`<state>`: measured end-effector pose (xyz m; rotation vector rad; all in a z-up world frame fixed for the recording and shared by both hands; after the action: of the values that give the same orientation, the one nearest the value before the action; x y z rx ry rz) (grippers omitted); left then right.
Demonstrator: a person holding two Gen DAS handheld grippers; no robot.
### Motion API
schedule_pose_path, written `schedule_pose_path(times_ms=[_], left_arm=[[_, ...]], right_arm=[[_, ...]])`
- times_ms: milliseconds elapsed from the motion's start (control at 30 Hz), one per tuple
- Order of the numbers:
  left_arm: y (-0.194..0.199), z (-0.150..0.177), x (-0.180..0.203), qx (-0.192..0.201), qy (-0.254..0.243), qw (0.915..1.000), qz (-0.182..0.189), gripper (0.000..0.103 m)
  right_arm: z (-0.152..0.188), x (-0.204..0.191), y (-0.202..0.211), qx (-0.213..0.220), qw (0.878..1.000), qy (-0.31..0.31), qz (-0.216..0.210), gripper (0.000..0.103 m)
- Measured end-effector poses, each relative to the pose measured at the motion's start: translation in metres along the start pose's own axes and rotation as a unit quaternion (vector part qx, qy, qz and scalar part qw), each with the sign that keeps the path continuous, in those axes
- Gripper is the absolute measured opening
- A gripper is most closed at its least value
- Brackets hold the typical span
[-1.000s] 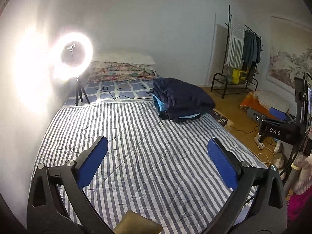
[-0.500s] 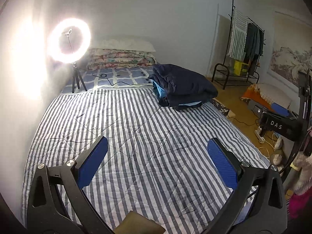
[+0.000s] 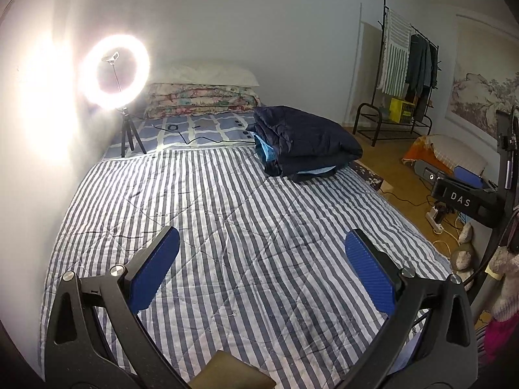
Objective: Fold large clothes
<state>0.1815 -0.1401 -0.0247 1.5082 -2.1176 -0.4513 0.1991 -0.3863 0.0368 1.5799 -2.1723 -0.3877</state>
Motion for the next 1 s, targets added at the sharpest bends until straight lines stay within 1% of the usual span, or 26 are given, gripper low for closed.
schedule_pose_path(times_ms=[1000], left_arm=[[0.0056,0.0006,-0.0007,0.005,-0.002,1.0,-0.001,0.103]], right_arm=[[0.0042,-0.0021,0.0011,-0.004,1.0,0.002,0.003,0.103]])
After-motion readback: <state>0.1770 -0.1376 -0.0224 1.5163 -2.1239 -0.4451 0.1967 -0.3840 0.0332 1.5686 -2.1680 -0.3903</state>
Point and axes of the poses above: each gripper's, at about its wrist camera, not at the fingertips, and y roughly against the way its jaws point, x to its right, z to its underside, the point moved 1 cm from there along -y, roughly the way its jaws point, and after that the axes turned 9 degrees about y, right-handed, at the moved point
